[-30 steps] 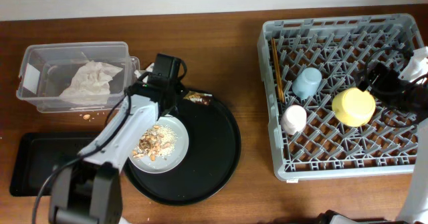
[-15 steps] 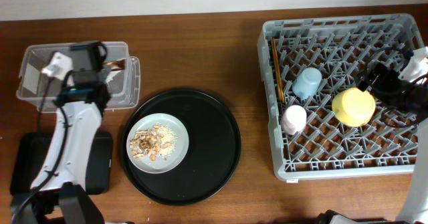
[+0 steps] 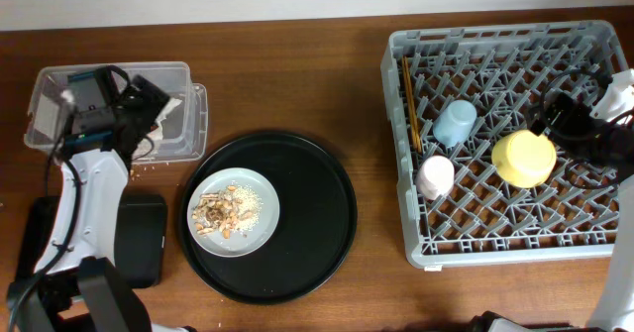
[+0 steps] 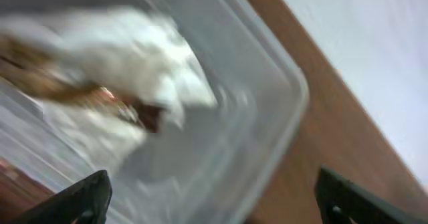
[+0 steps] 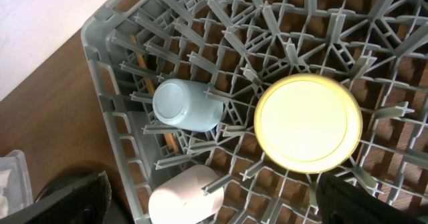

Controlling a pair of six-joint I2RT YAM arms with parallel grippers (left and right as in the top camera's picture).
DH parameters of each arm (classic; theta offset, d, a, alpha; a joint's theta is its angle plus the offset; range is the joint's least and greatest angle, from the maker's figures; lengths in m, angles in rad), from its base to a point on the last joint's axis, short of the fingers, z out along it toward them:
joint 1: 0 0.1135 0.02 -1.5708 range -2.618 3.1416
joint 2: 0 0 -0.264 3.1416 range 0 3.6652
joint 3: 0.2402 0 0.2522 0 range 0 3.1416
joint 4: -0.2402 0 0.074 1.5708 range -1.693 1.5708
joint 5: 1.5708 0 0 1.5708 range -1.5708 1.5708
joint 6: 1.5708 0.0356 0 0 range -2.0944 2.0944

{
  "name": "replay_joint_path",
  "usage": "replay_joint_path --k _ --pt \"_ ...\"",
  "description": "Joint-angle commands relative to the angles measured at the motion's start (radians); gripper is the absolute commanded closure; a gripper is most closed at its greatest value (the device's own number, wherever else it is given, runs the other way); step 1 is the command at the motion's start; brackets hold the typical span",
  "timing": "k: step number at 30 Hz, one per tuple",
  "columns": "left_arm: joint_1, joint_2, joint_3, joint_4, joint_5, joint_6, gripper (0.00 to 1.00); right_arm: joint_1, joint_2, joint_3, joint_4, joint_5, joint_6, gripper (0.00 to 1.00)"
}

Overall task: Sort waste into correct bins and load items into the dishwasher rack
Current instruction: 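Grasp the rim of the white plate with the left gripper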

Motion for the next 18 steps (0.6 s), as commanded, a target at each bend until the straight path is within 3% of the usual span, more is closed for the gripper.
replay_joint_path --k 1,5,9,10,13,18 --pt "-0.079 -0.050 0.002 -0.076 0.166 0.118 0.05 -0.005 0.002 0.008 0.001 0.009 0.007 0.01" --pt "-0.183 -0.137 0.002 -0.180 0.167 0.156 0.05 -0.005 0.002 0.008 0.001 0.009 0.007 0.01" --pt "-0.405 -0.140 -0.019 -0.414 0.167 0.154 0.08 -0.005 0.002 0.008 0.001 0.009 0.007 0.01" --pt "-0.455 -0.135 -0.036 -0.428 0.167 0.154 0.11 -0.005 0.002 0.008 0.001 0.009 0.007 0.01" --pt "-0.628 -0.106 -0.119 -0.428 0.155 0.152 0.39 -0.005 0.002 0.008 0.001 0.010 0.007 0.01" --pt "-0.768 -0.025 -0.182 -0.439 -0.019 0.105 0.40 -0.005 0.002 0.008 0.001 0.009 0.007 0.01"
